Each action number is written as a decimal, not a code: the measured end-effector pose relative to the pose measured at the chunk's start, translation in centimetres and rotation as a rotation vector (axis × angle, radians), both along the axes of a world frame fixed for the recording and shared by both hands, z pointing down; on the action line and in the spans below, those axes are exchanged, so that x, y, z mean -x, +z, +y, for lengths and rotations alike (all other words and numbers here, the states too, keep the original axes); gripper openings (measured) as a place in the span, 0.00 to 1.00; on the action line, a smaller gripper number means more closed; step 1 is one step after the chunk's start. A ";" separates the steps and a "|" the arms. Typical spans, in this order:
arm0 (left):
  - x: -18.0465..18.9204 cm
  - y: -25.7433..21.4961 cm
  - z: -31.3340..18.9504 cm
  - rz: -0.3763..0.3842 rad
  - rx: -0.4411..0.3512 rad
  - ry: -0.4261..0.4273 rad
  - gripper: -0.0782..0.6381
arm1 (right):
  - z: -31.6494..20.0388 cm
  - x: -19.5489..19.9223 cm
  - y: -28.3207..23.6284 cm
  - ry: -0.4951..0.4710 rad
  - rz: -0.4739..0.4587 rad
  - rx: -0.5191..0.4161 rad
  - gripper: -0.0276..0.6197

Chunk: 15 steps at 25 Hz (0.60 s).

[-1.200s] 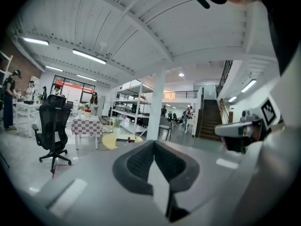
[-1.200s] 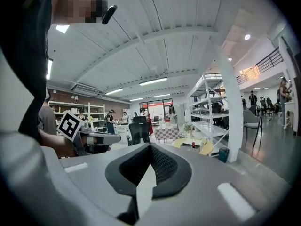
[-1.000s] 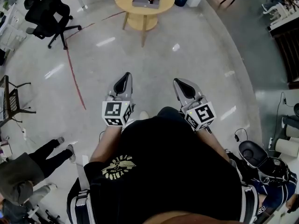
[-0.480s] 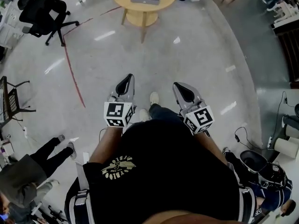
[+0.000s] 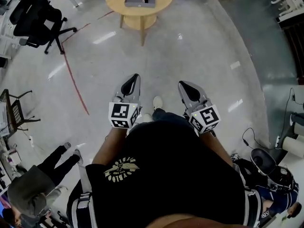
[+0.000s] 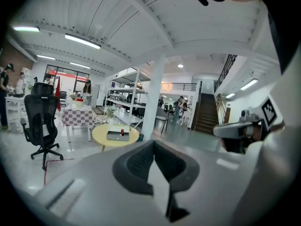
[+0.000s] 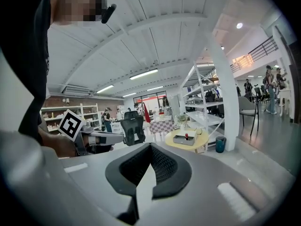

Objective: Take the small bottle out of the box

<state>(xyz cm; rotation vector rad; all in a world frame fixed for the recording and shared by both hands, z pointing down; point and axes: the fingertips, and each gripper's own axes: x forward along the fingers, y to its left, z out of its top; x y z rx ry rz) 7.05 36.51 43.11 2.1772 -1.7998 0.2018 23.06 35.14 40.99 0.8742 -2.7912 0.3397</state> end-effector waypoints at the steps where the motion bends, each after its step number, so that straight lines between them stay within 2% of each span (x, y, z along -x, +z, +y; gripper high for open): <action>1: -0.1 -0.1 -0.5 -0.003 -0.001 0.000 0.11 | -0.6 -0.1 -0.1 -0.002 -0.003 -0.002 0.05; 9: -0.6 -1.6 -3.0 -0.045 -0.018 -0.029 0.11 | -4.4 0.3 -1.9 -0.055 -0.043 -0.059 0.04; 15: -1.6 -2.8 -6.3 -0.073 -0.053 -0.068 0.11 | -8.2 -1.3 -2.5 -0.076 -0.067 -0.082 0.04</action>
